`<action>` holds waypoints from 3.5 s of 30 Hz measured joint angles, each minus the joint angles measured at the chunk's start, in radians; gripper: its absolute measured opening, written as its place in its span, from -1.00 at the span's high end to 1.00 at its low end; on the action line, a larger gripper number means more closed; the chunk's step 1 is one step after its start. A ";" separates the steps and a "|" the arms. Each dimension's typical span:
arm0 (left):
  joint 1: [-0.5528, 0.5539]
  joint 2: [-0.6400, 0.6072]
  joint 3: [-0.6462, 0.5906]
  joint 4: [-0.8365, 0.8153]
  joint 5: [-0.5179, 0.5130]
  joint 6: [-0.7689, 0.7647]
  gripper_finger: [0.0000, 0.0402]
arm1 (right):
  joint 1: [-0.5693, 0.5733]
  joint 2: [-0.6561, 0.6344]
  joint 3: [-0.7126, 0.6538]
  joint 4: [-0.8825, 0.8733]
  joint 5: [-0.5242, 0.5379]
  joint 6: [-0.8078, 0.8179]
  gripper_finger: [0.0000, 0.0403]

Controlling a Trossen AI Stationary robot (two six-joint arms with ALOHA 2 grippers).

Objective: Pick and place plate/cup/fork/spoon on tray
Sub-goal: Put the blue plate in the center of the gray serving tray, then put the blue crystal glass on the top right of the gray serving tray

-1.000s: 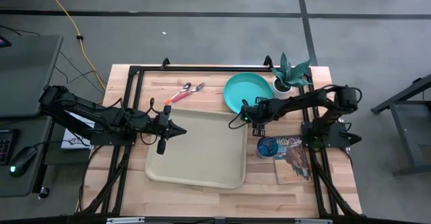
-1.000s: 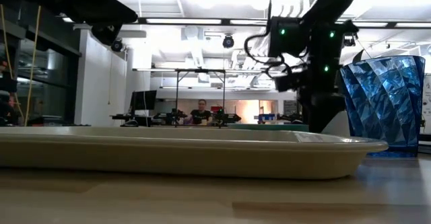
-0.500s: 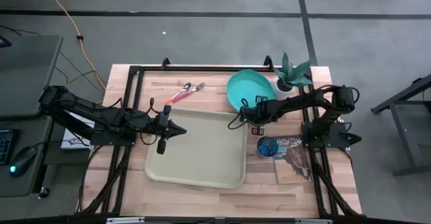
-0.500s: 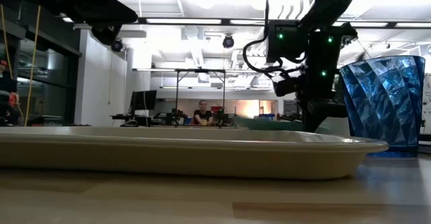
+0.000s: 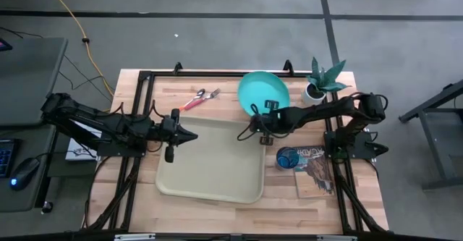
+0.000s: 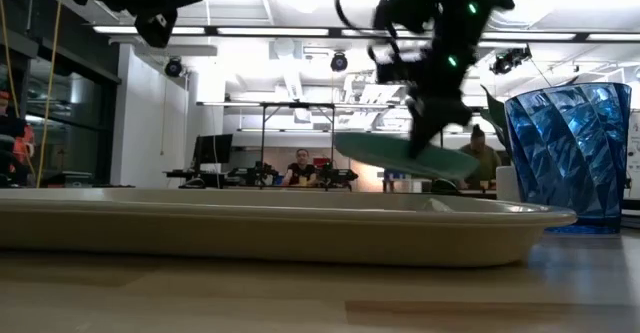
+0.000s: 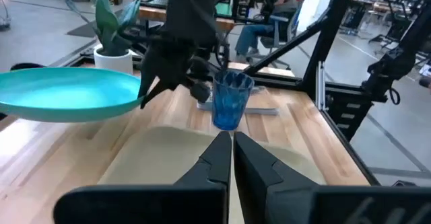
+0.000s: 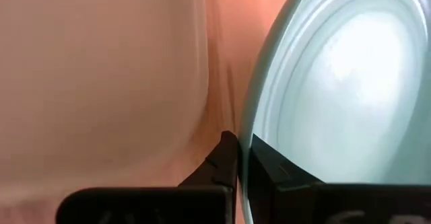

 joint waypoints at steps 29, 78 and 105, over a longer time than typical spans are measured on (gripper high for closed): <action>-0.079 -0.051 0.000 0.006 -0.030 0.000 1.00 | 0.370 0.709 0.903 -0.191 -0.155 -0.225 1.00; -0.079 -0.050 0.000 -0.012 -0.030 -0.009 1.00 | 0.396 0.590 0.930 -0.226 -0.222 -0.131 0.31; -0.081 -0.050 0.000 -0.036 -0.012 -0.056 1.00 | 0.521 -0.406 0.060 -0.509 -0.055 1.423 0.34</action>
